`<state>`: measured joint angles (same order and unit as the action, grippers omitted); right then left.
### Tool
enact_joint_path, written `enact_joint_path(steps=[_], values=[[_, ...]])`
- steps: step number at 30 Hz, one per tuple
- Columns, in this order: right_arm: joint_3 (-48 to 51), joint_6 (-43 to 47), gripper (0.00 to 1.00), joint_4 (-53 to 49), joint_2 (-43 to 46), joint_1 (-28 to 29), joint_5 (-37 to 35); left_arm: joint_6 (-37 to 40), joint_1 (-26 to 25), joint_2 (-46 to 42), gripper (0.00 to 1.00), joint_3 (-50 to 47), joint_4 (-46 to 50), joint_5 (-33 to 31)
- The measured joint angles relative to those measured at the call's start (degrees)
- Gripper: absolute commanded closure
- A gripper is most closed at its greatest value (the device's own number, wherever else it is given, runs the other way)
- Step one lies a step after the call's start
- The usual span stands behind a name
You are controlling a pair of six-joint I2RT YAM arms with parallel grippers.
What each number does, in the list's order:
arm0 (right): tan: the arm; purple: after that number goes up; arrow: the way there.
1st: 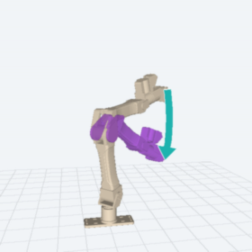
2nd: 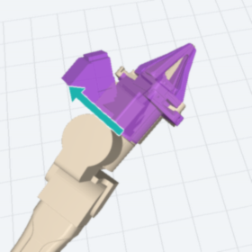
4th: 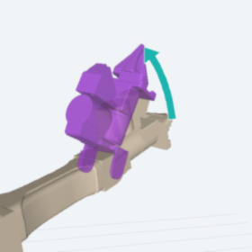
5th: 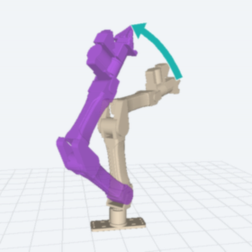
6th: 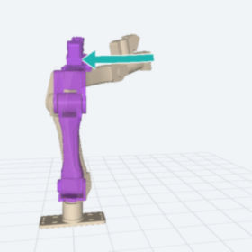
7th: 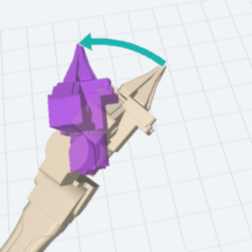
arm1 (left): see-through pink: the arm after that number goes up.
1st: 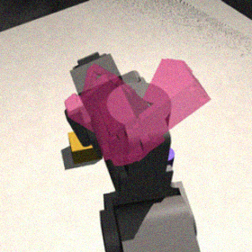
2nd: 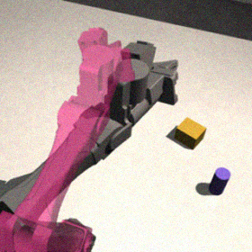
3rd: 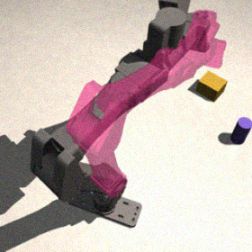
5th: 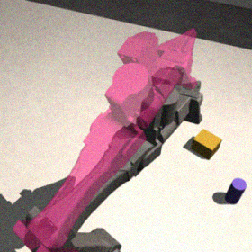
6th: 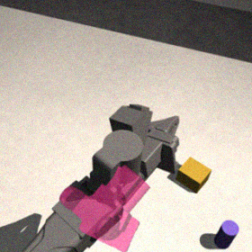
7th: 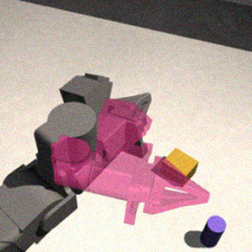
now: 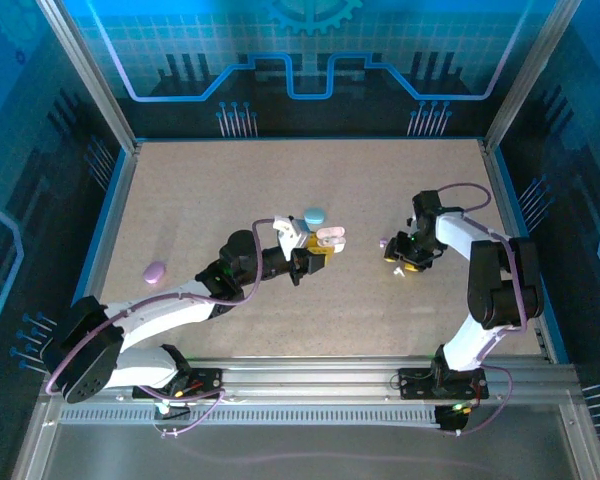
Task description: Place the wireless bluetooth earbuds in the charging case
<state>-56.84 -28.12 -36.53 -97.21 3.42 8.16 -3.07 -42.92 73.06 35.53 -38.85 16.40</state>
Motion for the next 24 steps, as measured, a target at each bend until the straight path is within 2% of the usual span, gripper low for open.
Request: enact_joint_path(steps=[18, 24], values=[[3.9, -2.1, 0.47, -0.3, 3.1, 1.7, 1.9, 0.0, 0.0, 0.0, 0.75, 0.0, 0.3, 0.0], [3.2, -2.0, 0.48, -3.3, 3.5, 2.8, -1.8, 0.0, 0.0, 0.0, 0.75, 0.0, 0.9, 0.0]])
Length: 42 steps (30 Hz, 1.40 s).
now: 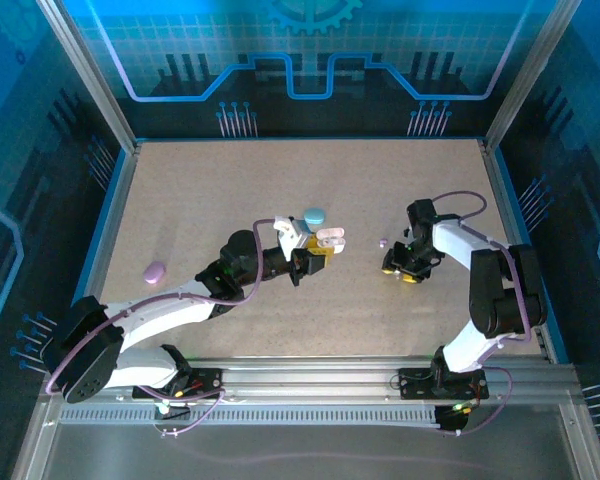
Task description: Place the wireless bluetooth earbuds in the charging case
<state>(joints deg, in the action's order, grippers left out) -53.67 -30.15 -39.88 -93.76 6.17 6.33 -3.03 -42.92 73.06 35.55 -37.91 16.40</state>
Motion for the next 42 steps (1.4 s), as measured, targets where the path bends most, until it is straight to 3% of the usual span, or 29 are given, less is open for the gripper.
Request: enact_joint_path(steps=[11, 42], values=[[-6.9, 4.7, 0.56, -2.9, -2.4, 1.0, -5.9, 0.1, 0.0, 0.0, 0.75, 0.5, 0.8, 0.0], [-10.5, 8.6, 0.67, -6.3, -10.2, 2.8, -6.1, 0.4, 0.0, 0.0, 0.75, 1.6, 3.0, 0.0]])
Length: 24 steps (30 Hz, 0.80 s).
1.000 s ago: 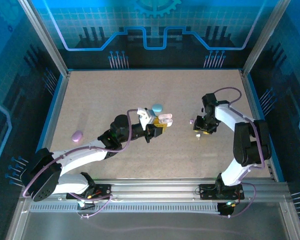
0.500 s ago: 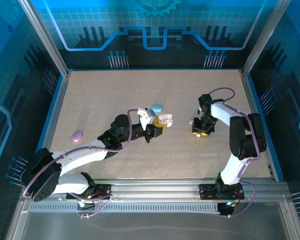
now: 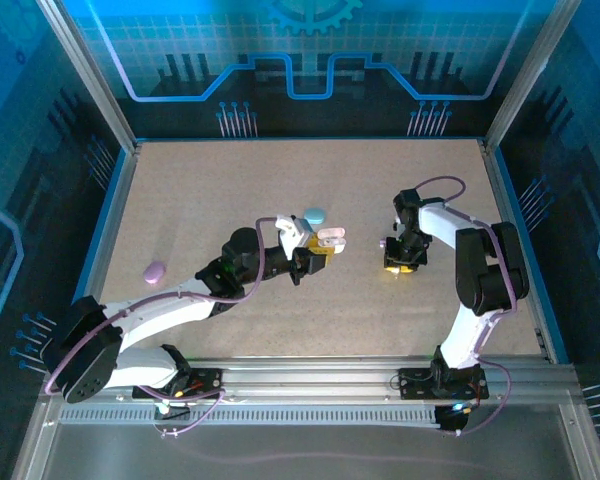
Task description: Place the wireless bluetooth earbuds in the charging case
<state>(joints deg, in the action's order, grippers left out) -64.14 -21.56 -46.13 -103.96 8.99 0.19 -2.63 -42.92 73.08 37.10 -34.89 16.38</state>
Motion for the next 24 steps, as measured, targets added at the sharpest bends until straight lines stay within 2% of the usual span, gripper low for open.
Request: enact_joint_path(steps=[18, 24], values=[[-0.7, 0.0, 0.72, -0.9, -0.3, 0.3, -0.9, 0.0, 0.0, 0.0, 0.75, 0.1, 0.2, 0.0], [0.5, -0.5, 0.72, -0.7, 5.8, 1.8, -0.6, 0.0, 0.0, 0.0, 0.75, 0.1, 0.2, 0.0]])
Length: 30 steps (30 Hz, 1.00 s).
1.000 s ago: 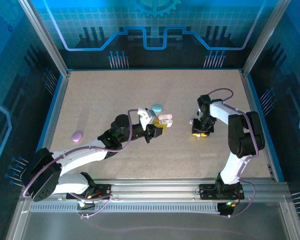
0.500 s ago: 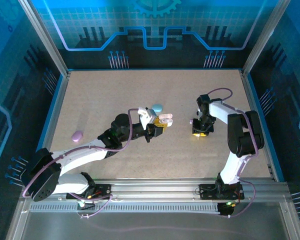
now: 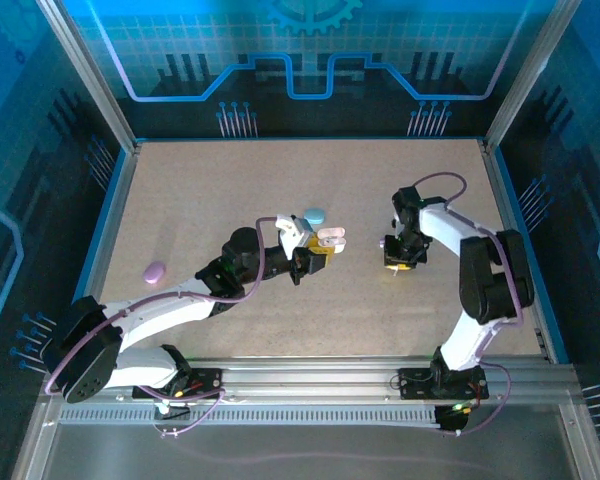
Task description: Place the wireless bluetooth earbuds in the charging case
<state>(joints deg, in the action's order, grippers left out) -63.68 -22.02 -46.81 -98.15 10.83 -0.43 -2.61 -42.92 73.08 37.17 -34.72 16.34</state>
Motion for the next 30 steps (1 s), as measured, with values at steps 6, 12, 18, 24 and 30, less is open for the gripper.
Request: enact_joint_path(steps=[6, 12, 18, 24, 30], values=[[-1.4, -1.3, 0.72, -0.2, 15.5, 4.9, -0.9, 0.0, 0.0, 0.5, 0.75, 0.0, -0.2, -0.4], [-11.8, -1.9, 0.73, -0.7, 24.7, 17.2, -8.5, -0.1, 0.0, 1.7, 0.75, 0.1, -0.2, -1.7], [-16.5, -1.5, 0.73, -0.2, 26.1, 26.0, -12.0, -0.4, 0.0, 1.7, 0.75, 0.2, -0.2, -2.2], [-16.5, -1.0, 0.73, 0.5, 26.1, 29.4, -12.7, -0.5, 0.0, 1.7, 0.74, 0.6, -0.3, -4.2], [-14.8, -1.0, 0.73, 2.2, 26.4, 30.1, -12.6, -1.8, 0.0, 1.7, 0.74, 0.6, -0.7, -4.8]])
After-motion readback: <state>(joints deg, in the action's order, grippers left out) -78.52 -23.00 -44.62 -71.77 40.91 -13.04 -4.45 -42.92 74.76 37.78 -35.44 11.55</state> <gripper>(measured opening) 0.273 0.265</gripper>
